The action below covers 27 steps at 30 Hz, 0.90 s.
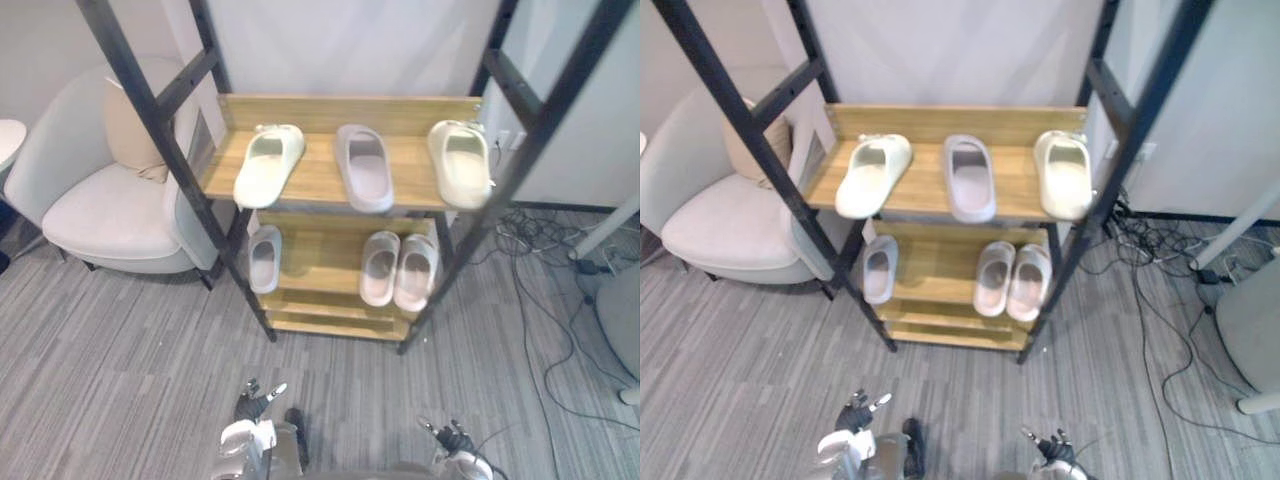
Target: Organize the slippers on the shoe rack
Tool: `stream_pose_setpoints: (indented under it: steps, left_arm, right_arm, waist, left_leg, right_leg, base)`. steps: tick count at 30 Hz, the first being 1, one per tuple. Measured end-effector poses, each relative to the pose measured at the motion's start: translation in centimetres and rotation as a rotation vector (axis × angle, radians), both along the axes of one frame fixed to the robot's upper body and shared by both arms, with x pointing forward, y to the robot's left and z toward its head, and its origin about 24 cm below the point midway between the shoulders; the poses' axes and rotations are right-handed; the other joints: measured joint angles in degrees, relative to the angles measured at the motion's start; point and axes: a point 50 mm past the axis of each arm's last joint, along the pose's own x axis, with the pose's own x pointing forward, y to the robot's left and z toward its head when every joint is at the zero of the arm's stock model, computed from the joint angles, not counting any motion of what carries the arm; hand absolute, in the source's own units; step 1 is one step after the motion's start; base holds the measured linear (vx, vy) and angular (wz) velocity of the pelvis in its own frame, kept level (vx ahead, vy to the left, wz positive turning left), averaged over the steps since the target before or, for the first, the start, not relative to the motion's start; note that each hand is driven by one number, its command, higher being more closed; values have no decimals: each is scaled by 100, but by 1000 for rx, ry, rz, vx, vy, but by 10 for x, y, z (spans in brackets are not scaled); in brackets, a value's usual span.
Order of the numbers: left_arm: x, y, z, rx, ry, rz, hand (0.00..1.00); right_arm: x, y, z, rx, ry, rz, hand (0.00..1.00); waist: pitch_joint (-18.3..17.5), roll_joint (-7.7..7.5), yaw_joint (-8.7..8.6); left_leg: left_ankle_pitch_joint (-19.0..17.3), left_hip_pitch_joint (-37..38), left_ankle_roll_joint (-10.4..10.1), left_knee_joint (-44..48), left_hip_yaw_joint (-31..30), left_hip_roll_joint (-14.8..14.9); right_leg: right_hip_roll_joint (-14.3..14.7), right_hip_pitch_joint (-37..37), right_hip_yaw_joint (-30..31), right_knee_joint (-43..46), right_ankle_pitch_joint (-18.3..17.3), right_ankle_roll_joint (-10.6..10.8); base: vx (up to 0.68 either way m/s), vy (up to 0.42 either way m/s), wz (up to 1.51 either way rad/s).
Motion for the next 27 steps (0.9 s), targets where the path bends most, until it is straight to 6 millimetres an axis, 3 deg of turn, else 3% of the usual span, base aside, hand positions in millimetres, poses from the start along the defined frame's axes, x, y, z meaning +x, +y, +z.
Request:
stream_pose_setpoints:
  steps: [2, 5, 7, 10, 12, 13, 14, 18, 22, 27]
  left_arm:
    - [-1, 2, -1, 5, 6, -7, 0]
    - [-8, 5, -6, 23, 53, -68, 0]
    - [-13, 6, -9, 39, 84, -110, 0]
    - [-14, 6, -9, 43, 92, -129, 0]
    - [-14, 7, -9, 46, 92, -126, 0]
    - [-15, 9, -10, 49, 100, -122, 0]
    - [-18, 4, -12, 33, 111, -116, 0]
    - [-28, -1, -16, 2, 132, -70, 0]
    - [-28, 2, -16, 3, 133, -64, 0]
    - [-29, 6, -16, 15, 140, -68, 0]
  right_arm:
    - [2, 6, 0, 14, -4, 13, 0]
    - [7, 7, 1, 21, -21, 23, 0]
    - [8, 6, 1, 20, -24, 29, 0]
    - [7, 2, 1, 13, -20, 30, 0]
    - [5, 1, 0, 10, -7, 31, 0]
    - [1, -2, -2, 7, 12, 30, 0]
    - [-3, -8, -3, -4, 29, 21, 0]
    - [-17, -19, -6, -16, 82, -10, 0]
    - [-25, -18, -8, -13, 102, -17, 0]
    - [-29, -19, -9, -14, 109, -19, 0]
  waist:
    - [-48, -73, 13]
    - [-41, -56, -3]
    - [-53, -36, -58]
    - [-62, -29, -104]
    - [-80, -62, -106]
    - [-90, -91, -122]
    - [-140, 65, -134]
    - [-250, 273, -125]
    - [-278, 200, -121]
    - [-280, 134, -122]
  left_leg:
    - [-218, 268, 83, -5, 232, -69]
    - [-263, 1059, 119, -649, 403, -251]
    - [-273, 1486, 132, -995, 372, -289]
    - [-258, 1596, 107, -1086, 194, -246]
    - [-246, 1587, -14, -1088, 95, -285]
    - [-265, 1618, -120, -1100, -52, -346]
    - [-219, 1693, -188, -1188, -135, -248]
    - [-133, 1912, -335, -1514, -199, -64]
    - [-41, 1979, -444, -1675, -271, 38]
    - [-36, 2004, -438, -1689, -347, -30]
  right_leg:
    - [-143, -97, 234, 481, 46, 53]
    - [-408, -828, 356, 2380, 156, 174]
    - [-474, -1205, 99, 3017, -163, 120]
    - [-334, -1404, -105, 2192, -257, 67]
    - [-190, -1428, -28, 1095, 177, -68]
    - [-137, -1376, 89, 786, 561, -59]
    - [-38, -1213, 25, 610, 601, -102]
    - [267, -809, -58, -40, 813, -187]
    - [477, -502, -134, -719, 1133, -257]
    - [451, -310, -186, -1092, 1317, -217]
  base:
    - [386, 207, -38]
    - [278, 149, -34]
    - [190, 63, 6]
    - [148, -46, 32]
    - [146, -129, 35]
    - [133, -134, 26]
    - [135, -137, 21]
    - [92, -102, -1]
    - [10, -68, 5]
    - [-14, 14, 6]
